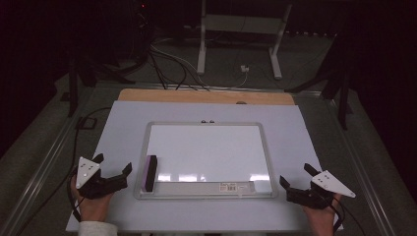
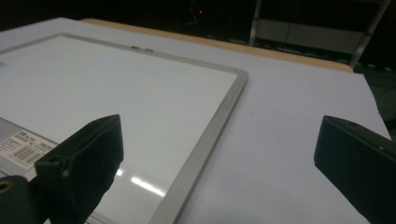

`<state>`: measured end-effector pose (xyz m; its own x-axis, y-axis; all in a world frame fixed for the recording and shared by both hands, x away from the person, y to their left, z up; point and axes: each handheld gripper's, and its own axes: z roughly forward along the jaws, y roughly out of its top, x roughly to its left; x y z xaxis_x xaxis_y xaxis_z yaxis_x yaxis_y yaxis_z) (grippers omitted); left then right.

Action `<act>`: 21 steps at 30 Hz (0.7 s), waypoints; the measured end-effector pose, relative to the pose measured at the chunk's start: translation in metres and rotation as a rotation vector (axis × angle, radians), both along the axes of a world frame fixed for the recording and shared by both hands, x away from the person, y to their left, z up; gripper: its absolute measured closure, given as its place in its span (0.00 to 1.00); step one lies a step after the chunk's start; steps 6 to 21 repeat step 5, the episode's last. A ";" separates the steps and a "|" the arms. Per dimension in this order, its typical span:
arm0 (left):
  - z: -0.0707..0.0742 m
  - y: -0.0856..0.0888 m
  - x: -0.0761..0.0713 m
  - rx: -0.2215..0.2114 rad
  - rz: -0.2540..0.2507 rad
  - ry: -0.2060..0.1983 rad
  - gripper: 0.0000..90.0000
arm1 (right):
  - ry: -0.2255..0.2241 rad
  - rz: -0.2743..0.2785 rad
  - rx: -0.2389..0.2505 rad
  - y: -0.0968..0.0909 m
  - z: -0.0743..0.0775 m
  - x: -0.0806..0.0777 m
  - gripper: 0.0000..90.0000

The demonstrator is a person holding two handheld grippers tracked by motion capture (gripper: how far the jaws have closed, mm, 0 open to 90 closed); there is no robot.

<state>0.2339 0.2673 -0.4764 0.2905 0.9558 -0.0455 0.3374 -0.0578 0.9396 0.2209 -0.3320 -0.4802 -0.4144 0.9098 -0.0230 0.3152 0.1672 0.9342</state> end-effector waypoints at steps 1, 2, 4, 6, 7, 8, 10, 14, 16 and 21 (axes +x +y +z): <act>0.000 0.000 0.000 -0.003 0.003 -0.003 0.01 | -0.007 0.001 0.001 0.000 0.000 0.000 0.02; 0.000 0.001 -0.001 -0.001 0.006 -0.005 0.01 | -0.013 0.005 0.002 0.000 0.000 0.000 0.02; -0.001 0.001 -0.001 -0.001 0.010 -0.007 0.01 | -0.017 0.007 -0.002 0.000 -0.001 0.000 0.02; -0.001 0.001 0.000 0.005 0.015 -0.004 0.01 | -0.015 0.007 -0.002 0.000 -0.001 0.000 0.02; -0.001 0.001 0.000 0.005 0.015 -0.004 0.01 | -0.015 0.007 -0.002 0.000 -0.001 0.000 0.02; -0.001 0.001 0.000 0.005 0.015 -0.004 0.01 | -0.015 0.007 -0.002 0.000 -0.001 0.000 0.02; -0.001 0.001 0.000 0.005 0.015 -0.004 0.01 | -0.015 0.007 -0.002 0.000 -0.001 0.000 0.02; -0.001 0.001 0.000 0.005 0.015 -0.004 0.01 | -0.015 0.007 -0.002 0.000 -0.001 0.000 0.02; -0.001 0.001 0.000 0.005 0.015 -0.004 0.01 | -0.015 0.007 -0.002 0.000 -0.001 0.000 0.02; -0.001 0.001 0.000 0.005 0.015 -0.004 0.01 | -0.015 0.007 -0.002 0.000 -0.001 0.000 0.02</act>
